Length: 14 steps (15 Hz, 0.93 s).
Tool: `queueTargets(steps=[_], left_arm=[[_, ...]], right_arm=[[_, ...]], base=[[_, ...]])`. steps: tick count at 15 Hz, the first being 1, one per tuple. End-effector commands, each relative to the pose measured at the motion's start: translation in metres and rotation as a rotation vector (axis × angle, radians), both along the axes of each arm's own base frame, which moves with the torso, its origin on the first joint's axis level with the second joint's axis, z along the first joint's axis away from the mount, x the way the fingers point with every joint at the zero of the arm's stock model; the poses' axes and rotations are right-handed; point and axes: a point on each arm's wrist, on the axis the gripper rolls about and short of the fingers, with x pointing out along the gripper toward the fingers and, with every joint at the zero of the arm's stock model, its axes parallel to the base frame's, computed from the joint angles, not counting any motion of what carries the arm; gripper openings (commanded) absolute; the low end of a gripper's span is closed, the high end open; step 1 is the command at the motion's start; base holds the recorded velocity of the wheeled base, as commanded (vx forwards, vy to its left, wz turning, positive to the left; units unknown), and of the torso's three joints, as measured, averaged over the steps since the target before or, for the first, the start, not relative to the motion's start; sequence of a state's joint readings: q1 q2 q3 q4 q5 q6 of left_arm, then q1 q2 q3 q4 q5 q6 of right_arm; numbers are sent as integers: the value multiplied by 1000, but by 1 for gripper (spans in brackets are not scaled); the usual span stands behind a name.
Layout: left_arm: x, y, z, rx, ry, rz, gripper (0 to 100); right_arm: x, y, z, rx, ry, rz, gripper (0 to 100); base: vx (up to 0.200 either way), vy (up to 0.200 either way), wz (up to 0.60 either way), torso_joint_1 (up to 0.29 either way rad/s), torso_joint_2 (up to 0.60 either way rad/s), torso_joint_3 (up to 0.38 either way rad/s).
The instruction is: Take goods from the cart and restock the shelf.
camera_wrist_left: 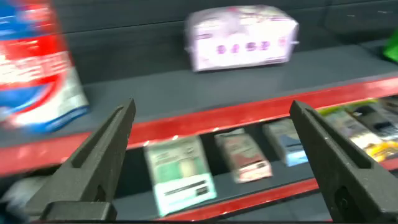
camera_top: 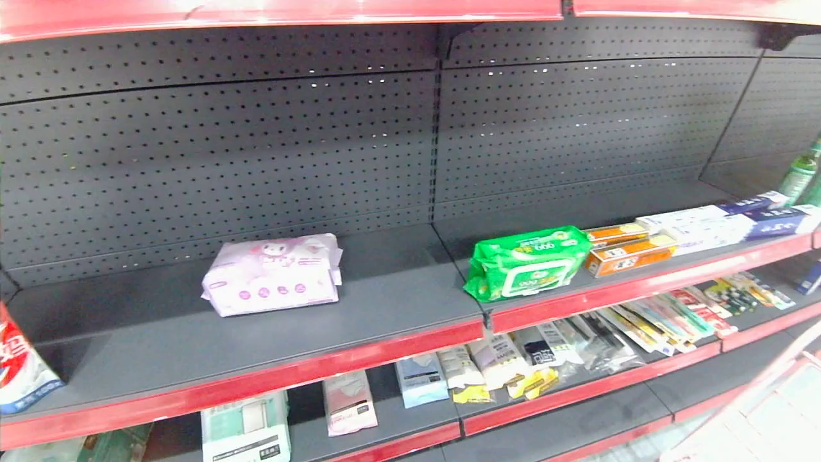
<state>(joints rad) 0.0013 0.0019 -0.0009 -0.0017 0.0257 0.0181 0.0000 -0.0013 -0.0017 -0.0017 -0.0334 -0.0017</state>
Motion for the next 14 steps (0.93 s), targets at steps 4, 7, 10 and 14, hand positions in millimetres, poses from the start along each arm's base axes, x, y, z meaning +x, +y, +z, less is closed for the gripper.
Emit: queueTargets(steps=[4,7,10,14], left_arm=[[0,0,0,0,-1,1,100],[0,0,0,0,1,1,100],[0,0,0,0,1,1,100],[0,0,0,0,1,1,100]], right_arm=[[0,0,0,0,2,0,100],[0,0,0,0,2,0,100],[0,0,0,0,2,0,100],[0,0,0,0,2,0,100]], base=[[0,0,-600,2,2,2],[0,0,-600,4,-1,2],[0,0,-600,4,2,5],[0,0,-600,2,0,1]])
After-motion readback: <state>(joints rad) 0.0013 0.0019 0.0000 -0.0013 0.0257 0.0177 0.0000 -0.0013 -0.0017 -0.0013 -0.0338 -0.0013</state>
